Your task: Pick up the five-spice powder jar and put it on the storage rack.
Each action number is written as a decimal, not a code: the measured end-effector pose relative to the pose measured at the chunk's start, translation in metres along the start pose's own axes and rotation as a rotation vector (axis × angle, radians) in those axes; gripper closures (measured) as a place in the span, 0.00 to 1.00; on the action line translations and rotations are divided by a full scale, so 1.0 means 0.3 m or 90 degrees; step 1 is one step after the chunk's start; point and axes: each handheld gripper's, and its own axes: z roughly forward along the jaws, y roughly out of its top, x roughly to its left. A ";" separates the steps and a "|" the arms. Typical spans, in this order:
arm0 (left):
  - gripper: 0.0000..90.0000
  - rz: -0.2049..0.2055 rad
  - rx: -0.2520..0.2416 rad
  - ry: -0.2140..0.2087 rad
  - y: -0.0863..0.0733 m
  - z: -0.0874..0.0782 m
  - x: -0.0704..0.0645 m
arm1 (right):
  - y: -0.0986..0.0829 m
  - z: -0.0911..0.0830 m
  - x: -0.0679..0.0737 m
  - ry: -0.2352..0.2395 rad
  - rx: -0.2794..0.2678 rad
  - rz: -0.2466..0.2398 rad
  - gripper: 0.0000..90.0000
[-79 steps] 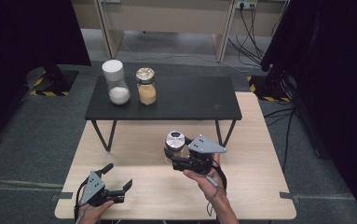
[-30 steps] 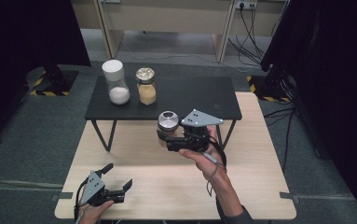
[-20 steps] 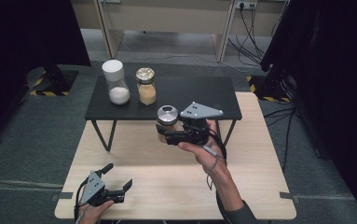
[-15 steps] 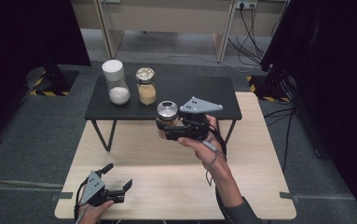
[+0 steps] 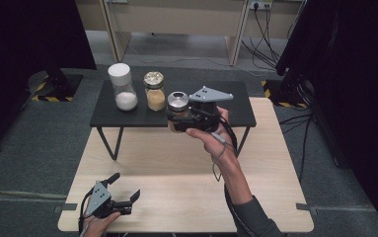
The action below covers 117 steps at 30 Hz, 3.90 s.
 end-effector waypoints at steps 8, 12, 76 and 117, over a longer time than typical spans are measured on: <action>0.04 0.000 0.000 0.000 0.000 0.000 0.000 | 0.023 0.034 -0.041 -0.031 -0.004 0.014 0.34; 0.04 0.000 0.000 0.000 0.000 0.000 0.000 | 0.031 0.059 -0.061 -0.049 -0.004 0.019 0.34; 0.04 0.002 0.000 -0.001 0.000 0.000 0.000 | 0.007 0.219 -0.149 -0.145 -0.038 0.056 0.16; 0.04 0.000 0.000 -0.001 0.000 0.000 0.001 | -0.073 0.081 -0.067 -0.101 -0.116 0.069 0.02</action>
